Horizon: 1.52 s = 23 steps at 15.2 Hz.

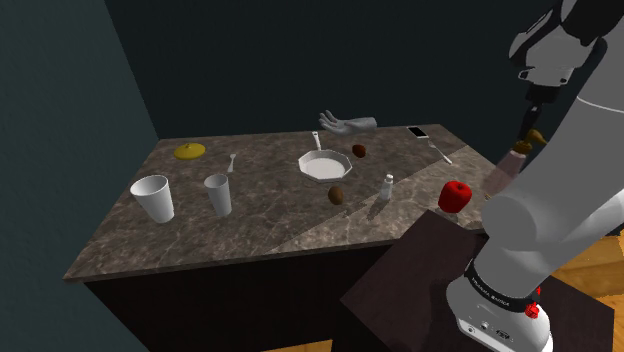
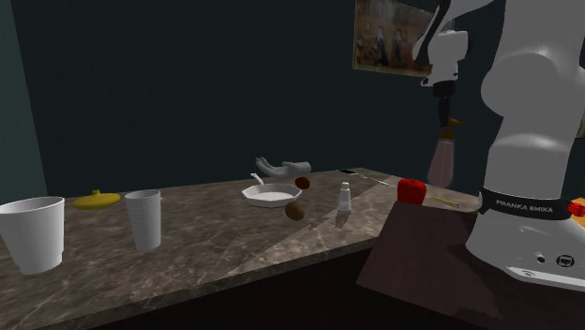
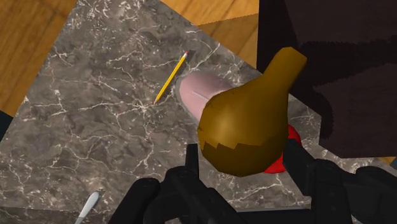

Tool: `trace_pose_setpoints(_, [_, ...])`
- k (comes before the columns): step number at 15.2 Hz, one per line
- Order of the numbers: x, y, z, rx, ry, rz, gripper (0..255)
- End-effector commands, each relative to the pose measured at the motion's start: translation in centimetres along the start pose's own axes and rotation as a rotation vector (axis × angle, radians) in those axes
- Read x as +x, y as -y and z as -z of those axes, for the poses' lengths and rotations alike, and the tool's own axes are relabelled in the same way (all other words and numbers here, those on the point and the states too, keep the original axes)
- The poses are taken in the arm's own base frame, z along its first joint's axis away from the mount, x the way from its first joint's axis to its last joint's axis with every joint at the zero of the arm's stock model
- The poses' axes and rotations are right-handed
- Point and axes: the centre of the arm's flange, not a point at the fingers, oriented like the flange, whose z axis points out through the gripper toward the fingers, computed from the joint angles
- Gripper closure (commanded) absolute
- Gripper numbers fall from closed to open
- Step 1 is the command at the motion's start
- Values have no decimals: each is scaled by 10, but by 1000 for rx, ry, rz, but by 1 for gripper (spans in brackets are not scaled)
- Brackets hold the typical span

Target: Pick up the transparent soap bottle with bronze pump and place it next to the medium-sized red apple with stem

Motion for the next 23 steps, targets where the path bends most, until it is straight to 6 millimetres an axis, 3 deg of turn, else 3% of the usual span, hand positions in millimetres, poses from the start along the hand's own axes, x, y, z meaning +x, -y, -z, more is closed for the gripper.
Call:
trace_pose_setpoints(1, [1, -1, -10, -1, 0, 0, 255])
trace_pose_setpoints(10, [5, -3, -58, -1, 0, 0, 255])
trace_pose_setpoints(18, [5, -4, -60, -1, 0, 0, 255])
trace_pose_setpoints(19, [5, -4, -60, -1, 0, 0, 0])
trace_pose_setpoints(23, [5, -4, -60, -1, 0, 0, 0])
